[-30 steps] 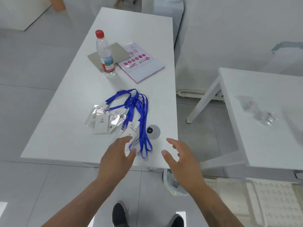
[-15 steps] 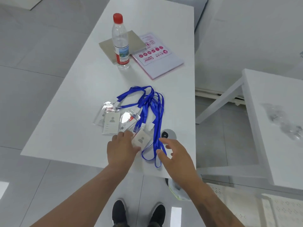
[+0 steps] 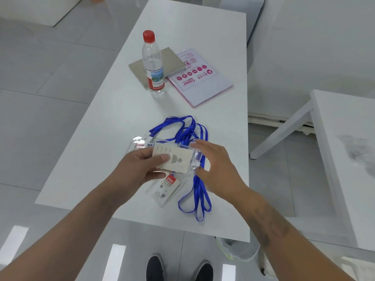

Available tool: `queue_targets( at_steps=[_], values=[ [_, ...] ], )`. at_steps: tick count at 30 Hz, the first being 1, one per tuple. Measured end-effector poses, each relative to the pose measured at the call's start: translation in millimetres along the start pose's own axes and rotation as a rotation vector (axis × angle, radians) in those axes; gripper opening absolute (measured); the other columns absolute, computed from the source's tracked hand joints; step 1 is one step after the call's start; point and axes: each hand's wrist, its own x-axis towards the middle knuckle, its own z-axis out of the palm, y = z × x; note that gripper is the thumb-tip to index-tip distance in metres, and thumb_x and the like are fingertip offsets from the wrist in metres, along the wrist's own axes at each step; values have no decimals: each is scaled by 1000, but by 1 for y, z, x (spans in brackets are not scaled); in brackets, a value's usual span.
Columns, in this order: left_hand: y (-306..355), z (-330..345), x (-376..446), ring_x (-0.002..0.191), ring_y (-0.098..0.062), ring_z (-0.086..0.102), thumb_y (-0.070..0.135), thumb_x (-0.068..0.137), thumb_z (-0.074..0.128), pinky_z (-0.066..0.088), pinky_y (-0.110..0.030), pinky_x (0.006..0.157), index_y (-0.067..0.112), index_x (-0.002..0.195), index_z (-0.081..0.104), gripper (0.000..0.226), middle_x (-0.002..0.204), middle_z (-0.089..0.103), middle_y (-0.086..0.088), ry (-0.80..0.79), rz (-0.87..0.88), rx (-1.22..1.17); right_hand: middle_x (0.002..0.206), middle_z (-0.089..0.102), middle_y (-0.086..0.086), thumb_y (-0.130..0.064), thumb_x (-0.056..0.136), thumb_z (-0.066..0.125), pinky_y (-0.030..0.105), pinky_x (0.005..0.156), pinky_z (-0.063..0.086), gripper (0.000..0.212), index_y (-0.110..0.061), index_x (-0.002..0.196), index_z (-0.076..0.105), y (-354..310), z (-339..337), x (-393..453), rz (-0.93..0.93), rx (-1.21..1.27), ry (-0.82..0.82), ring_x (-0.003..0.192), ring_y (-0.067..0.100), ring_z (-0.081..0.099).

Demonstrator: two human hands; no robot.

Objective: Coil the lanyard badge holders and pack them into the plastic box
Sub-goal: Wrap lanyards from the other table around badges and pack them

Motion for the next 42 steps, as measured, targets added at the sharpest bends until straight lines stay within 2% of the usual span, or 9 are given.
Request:
queue_targets(
  at_steps=[7, 11, 14, 17, 23, 28, 34, 38, 42],
  values=[
    [5, 8, 6, 81, -18, 73, 10, 93, 61, 61, -22, 66, 11, 112, 68, 20, 107, 76, -10, 13, -105, -364, 87, 54, -53, -12, 98, 54, -4, 74, 38, 38, -49, 96, 57, -22, -12, -3, 37, 358, -176, 92, -26, 51],
    [5, 26, 9, 90, -24, 74, 11, 92, 63, 62, -31, 75, 7, 111, 69, 21, 111, 74, -14, -11, -58, -413, 97, 68, -17, -37, 101, 47, 12, 73, 49, 20, -33, 101, 66, -28, 1, -6, 147, 372, -144, 90, 2, 62],
    [6, 41, 12, 92, -29, 74, 15, 87, 72, 58, -48, 88, 11, 101, 75, 15, 98, 77, -9, 149, 98, -102, 93, 70, -8, -41, 101, 42, 23, 64, 47, 25, -25, 100, 61, -30, 8, -7, 142, 166, -245, 69, 3, 58],
    [7, 49, 16, 75, -18, 70, 21, 88, 70, 60, -40, 74, 19, 84, 74, 6, 76, 73, 3, 350, 371, 463, 81, 67, -9, -42, 101, 41, 25, 60, 44, 25, -26, 93, 58, -39, -1, -7, 72, 7, -262, 64, 4, 57],
    [22, 22, 12, 63, -3, 63, 24, 91, 66, 50, -24, 60, 38, 73, 70, 23, 71, 71, 10, 97, 338, 754, 67, 58, -21, -34, 94, 58, 12, 58, 38, 11, -33, 93, 69, -42, -60, 17, 7, -40, -24, 60, -1, 52],
    [31, 9, 6, 90, -19, 73, 13, 86, 69, 59, -27, 72, 9, 104, 74, 19, 104, 76, -8, -205, -25, 173, 67, 62, -6, -40, 85, 70, 17, 55, 40, 19, -22, 88, 77, -26, -73, 23, 137, 277, 4, 55, 7, 45],
    [18, 27, 8, 94, -23, 72, 13, 88, 67, 61, -31, 79, 9, 109, 69, 21, 110, 74, -12, -39, -45, -389, 71, 54, 6, -36, 101, 44, 36, 61, 41, 35, -9, 88, 62, -45, -21, -7, 208, 184, -220, 63, 20, 45],
    [6, 29, 8, 79, -17, 73, 18, 89, 70, 59, -25, 60, 10, 100, 72, 14, 89, 76, -4, 293, 189, 223, 68, 50, -3, -36, 103, 39, 29, 60, 39, 35, -19, 72, 47, -62, -24, -21, 34, -160, -289, 63, 14, 47],
    [5, 20, 1, 76, -21, 71, 20, 87, 73, 58, -40, 74, 24, 82, 74, 6, 79, 76, -3, 32, 185, 596, 91, 67, -14, -31, 97, 56, 14, 71, 44, 17, -32, 93, 72, -68, -54, -13, 17, -81, -167, 79, 0, 57]
  ],
)
